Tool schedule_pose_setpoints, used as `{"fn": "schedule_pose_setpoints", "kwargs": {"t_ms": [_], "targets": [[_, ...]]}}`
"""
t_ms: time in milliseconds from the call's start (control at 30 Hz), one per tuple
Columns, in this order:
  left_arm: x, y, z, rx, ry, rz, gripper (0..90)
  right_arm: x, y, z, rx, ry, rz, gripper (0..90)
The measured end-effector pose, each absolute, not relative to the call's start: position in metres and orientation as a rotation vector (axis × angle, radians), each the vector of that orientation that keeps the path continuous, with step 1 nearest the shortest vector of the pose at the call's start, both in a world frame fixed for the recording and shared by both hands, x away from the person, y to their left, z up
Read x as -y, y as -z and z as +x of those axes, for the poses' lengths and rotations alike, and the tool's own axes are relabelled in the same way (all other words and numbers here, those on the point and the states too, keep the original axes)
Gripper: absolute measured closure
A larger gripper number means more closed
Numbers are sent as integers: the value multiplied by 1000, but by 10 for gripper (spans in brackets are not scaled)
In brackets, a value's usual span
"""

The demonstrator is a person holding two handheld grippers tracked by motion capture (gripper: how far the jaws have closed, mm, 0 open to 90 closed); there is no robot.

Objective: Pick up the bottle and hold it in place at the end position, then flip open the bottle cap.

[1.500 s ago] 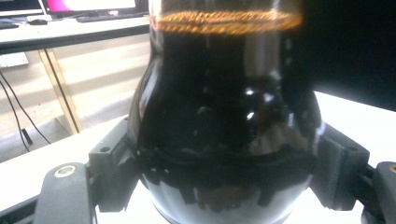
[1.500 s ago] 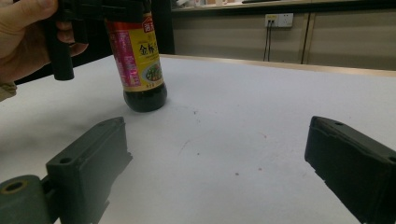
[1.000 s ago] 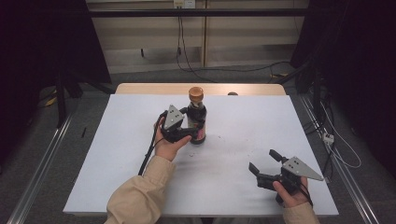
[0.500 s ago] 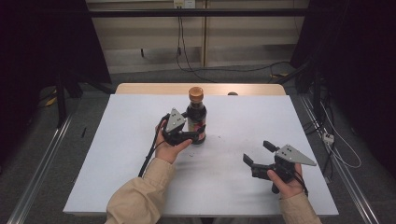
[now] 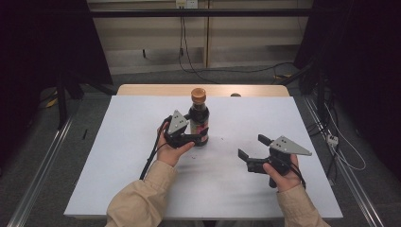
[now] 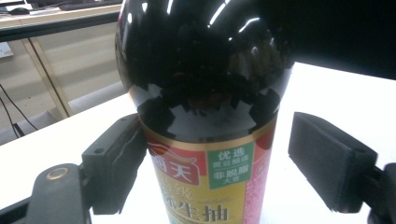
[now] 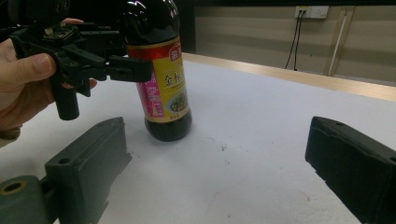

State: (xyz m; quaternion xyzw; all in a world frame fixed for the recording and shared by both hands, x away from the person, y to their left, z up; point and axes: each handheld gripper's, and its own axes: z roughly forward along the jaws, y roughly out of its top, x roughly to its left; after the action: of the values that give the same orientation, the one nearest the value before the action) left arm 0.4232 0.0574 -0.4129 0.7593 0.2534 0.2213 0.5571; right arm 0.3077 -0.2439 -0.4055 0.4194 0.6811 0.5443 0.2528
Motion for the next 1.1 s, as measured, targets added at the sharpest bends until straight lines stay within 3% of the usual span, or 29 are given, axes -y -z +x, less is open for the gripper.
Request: {"fn": "schedule_pose_setpoints", "kwargs": {"t_ms": [300, 467, 600, 800, 1100], "targets": [[-63, 407, 422, -592, -532, 1793, 172, 236, 391, 317, -1870, -1493, 1119, 41], [-62, 411, 423, -612, -487, 1804, 69, 230, 381, 326, -1878, -1508, 1104, 31], [-64, 415, 423, -617, -477, 1794, 50, 225, 371, 332, -1896, -1522, 1087, 83], [-65, 420, 424, -627, -455, 1799, 75, 213, 356, 345, -1929, -1579, 1063, 322], [-62, 421, 428, -641, -471, 1779, 151, 204, 338, 371, -1966, -1625, 1026, 880]]}}
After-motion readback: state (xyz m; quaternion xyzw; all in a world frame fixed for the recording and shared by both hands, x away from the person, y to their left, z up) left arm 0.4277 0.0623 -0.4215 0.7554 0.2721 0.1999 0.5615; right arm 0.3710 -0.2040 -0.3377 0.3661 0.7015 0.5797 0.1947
